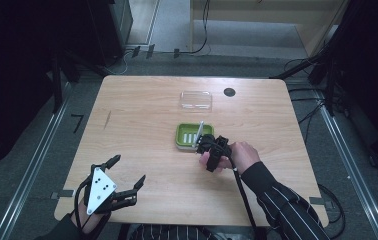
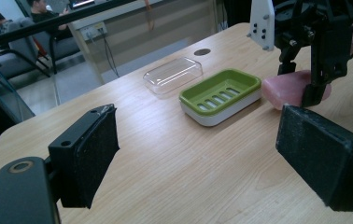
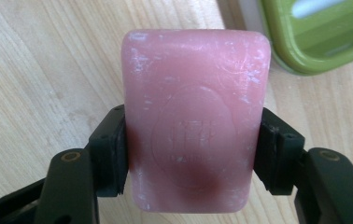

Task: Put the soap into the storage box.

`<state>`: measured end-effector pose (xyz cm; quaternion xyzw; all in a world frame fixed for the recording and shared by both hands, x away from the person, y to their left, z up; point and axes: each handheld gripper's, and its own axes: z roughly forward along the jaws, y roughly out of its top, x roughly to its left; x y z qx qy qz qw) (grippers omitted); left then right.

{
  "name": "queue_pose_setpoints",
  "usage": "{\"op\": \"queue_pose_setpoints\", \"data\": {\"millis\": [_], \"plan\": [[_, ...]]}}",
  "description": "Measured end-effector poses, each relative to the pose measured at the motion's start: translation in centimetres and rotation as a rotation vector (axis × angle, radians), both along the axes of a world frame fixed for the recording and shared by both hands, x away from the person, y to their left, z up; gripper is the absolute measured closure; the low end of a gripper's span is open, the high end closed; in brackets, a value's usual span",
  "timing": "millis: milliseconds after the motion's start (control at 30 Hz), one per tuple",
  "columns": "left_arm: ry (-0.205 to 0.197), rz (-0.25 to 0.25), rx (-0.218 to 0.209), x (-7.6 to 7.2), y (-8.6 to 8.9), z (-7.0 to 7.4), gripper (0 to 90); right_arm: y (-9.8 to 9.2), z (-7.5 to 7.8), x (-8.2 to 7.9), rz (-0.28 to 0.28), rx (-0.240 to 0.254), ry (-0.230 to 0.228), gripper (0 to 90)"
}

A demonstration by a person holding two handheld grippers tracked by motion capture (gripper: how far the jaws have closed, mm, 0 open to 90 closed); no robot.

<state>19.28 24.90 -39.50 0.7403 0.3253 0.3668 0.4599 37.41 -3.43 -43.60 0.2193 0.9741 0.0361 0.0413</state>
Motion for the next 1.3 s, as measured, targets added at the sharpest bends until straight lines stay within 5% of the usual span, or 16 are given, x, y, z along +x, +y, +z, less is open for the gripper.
{"op": "queue_pose_setpoints", "data": {"millis": [1300], "plan": [[0.004,0.0,0.002,0.0,0.0,0.0,13.3,0.3,2.6,2.0,0.003,0.035,-0.069,38.7]]}}
